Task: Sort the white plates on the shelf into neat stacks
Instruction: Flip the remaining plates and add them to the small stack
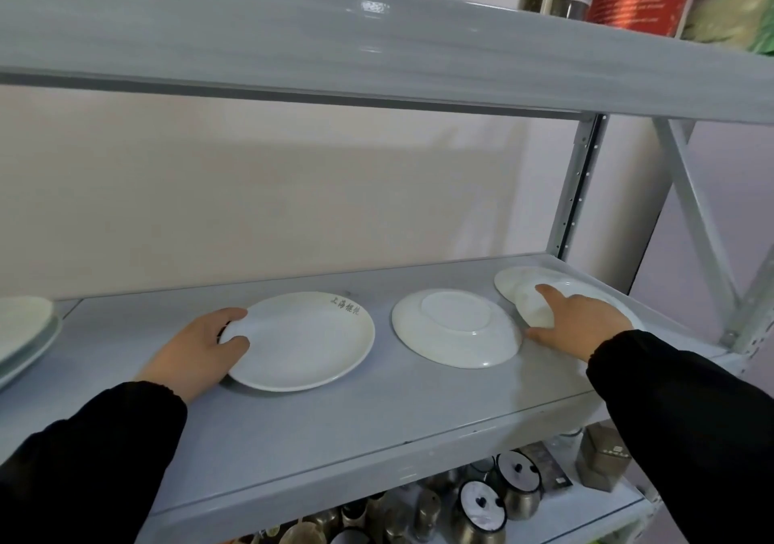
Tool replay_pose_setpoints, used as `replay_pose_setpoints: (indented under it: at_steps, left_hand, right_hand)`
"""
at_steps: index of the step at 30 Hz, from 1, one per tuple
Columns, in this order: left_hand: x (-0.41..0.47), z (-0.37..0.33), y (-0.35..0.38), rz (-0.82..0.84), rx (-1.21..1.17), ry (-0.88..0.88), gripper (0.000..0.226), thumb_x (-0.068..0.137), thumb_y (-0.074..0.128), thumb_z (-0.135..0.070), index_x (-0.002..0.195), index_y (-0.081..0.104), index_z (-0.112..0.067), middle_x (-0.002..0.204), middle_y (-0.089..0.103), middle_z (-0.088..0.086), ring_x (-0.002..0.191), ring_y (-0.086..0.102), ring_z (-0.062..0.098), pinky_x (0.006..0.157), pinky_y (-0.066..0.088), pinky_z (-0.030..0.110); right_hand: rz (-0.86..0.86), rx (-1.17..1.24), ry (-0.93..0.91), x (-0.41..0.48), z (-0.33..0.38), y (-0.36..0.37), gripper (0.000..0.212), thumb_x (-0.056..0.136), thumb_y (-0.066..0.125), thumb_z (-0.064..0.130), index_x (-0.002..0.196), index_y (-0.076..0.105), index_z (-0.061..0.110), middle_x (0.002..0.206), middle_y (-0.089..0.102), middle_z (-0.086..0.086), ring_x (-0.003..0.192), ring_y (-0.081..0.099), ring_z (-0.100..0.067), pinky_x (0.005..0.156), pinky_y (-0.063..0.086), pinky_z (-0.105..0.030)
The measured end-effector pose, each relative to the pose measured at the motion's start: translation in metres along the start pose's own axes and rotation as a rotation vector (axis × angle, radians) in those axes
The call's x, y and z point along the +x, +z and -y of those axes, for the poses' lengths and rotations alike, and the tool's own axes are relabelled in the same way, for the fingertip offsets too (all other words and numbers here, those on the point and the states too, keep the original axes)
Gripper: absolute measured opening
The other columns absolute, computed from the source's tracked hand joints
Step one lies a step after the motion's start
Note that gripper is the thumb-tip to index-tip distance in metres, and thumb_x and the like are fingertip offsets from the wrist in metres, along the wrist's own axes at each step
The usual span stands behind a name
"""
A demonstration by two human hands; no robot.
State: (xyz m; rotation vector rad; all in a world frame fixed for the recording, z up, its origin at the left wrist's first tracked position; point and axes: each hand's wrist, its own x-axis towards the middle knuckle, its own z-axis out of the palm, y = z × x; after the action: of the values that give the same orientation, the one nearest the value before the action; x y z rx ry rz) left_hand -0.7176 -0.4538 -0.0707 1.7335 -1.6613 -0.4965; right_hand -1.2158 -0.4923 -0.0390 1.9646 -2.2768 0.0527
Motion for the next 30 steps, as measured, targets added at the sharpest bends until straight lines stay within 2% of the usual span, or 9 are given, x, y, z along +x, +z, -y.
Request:
replay_pose_setpoints:
  at_steps: [4,7,12,15,18,21,24,27,30]
  left_hand:
    - [0.001,0.001,0.001,0.001,-0.009,0.005,0.047,0.089,0.057,-0.017,0.136,0.051,-0.021,0.127,0.058,-0.003,0.108,0.055,0.015,0.093,0.038,0.028]
    - [0.001,-0.001,-0.001,0.003,0.001,-0.016,0.047,0.088,0.055,-0.013,0.134,0.052,-0.021,0.126,0.058,-0.003,0.110,0.055,0.016,0.095,0.039,0.029]
    - [0.000,0.004,-0.003,-0.008,0.004,-0.042,0.042,0.086,0.051,-0.017,0.127,0.055,-0.027,0.129,0.057,-0.001,0.111,0.056,0.020,0.101,0.044,0.038]
    - [0.000,0.003,-0.003,-0.030,0.010,-0.058,0.039,0.089,0.047,-0.017,0.125,0.054,-0.027,0.130,0.054,0.000,0.108,0.054,0.019,0.097,0.045,0.036]
    - [0.002,0.002,-0.003,-0.060,0.032,-0.084,0.040,0.091,0.043,-0.016,0.129,0.052,-0.024,0.134,0.050,0.002,0.106,0.051,0.017,0.093,0.041,0.030]
    - [0.003,0.002,-0.002,-0.083,0.015,-0.117,0.043,0.091,0.041,-0.014,0.133,0.049,-0.022,0.137,0.047,0.002,0.106,0.048,0.016,0.090,0.038,0.028]
    - [0.004,0.002,-0.002,-0.103,-0.040,-0.129,0.046,0.090,0.040,-0.012,0.135,0.048,-0.021,0.138,0.047,0.003,0.108,0.047,0.016,0.090,0.037,0.027]
    - [0.004,0.001,-0.002,-0.099,-0.071,-0.140,0.050,0.089,0.039,-0.010,0.137,0.047,-0.021,0.140,0.046,0.002,0.108,0.046,0.014,0.090,0.035,0.024]
    - [0.003,-0.002,-0.002,-0.090,-0.099,-0.147,0.053,0.089,0.038,-0.008,0.140,0.044,-0.022,0.141,0.046,0.001,0.111,0.046,0.014,0.089,0.033,0.022]
  right_hand:
    - [-0.019,-0.091,-0.037,-0.002,0.009,-0.007,0.071,0.085,0.052,0.050,0.145,0.026,0.022,0.093,0.065,-0.002,0.081,0.060,-0.020,0.072,0.051,-0.032]
    - [0.012,-0.153,-0.075,-0.003,0.017,-0.011,0.061,0.085,0.052,0.032,0.137,0.028,0.015,0.077,0.059,0.000,0.063,0.054,-0.015,0.049,0.038,-0.027]
    - [-0.133,-0.226,-0.057,0.000,0.015,-0.010,0.055,0.088,0.038,0.017,0.142,0.024,0.018,0.101,0.063,-0.006,0.074,0.057,-0.021,0.062,0.046,-0.031]
    - [-0.271,-0.179,0.014,-0.001,0.007,-0.034,0.057,0.092,0.033,0.010,0.147,0.022,0.022,0.098,0.061,-0.009,0.066,0.052,-0.025,0.062,0.049,-0.034]
    - [-0.398,0.032,0.036,-0.008,0.015,-0.067,0.066,0.093,0.033,0.003,0.154,0.018,0.023,0.114,0.061,-0.020,0.077,0.059,-0.035,0.068,0.049,-0.040]
    - [-0.649,0.344,-0.062,-0.022,0.050,-0.091,0.063,0.093,0.040,0.002,0.151,0.030,0.023,0.101,0.061,-0.029,0.066,0.044,-0.030,0.064,0.041,-0.040]
    - [-0.744,0.680,-0.167,-0.040,0.096,-0.101,0.059,0.093,0.040,0.003,0.147,0.037,0.024,0.096,0.056,-0.010,0.076,0.042,-0.025,0.071,0.036,-0.034]
    - [-0.570,1.168,-0.110,-0.038,0.138,-0.081,0.054,0.085,0.039,0.004,0.130,0.055,0.028,0.111,0.062,0.005,0.097,0.056,-0.022,0.085,0.042,-0.029]
    - [-0.246,1.684,-0.022,-0.030,0.175,-0.043,0.045,0.082,0.040,0.000,0.110,0.069,0.020,0.107,0.071,-0.007,0.105,0.064,-0.035,0.089,0.053,-0.044]
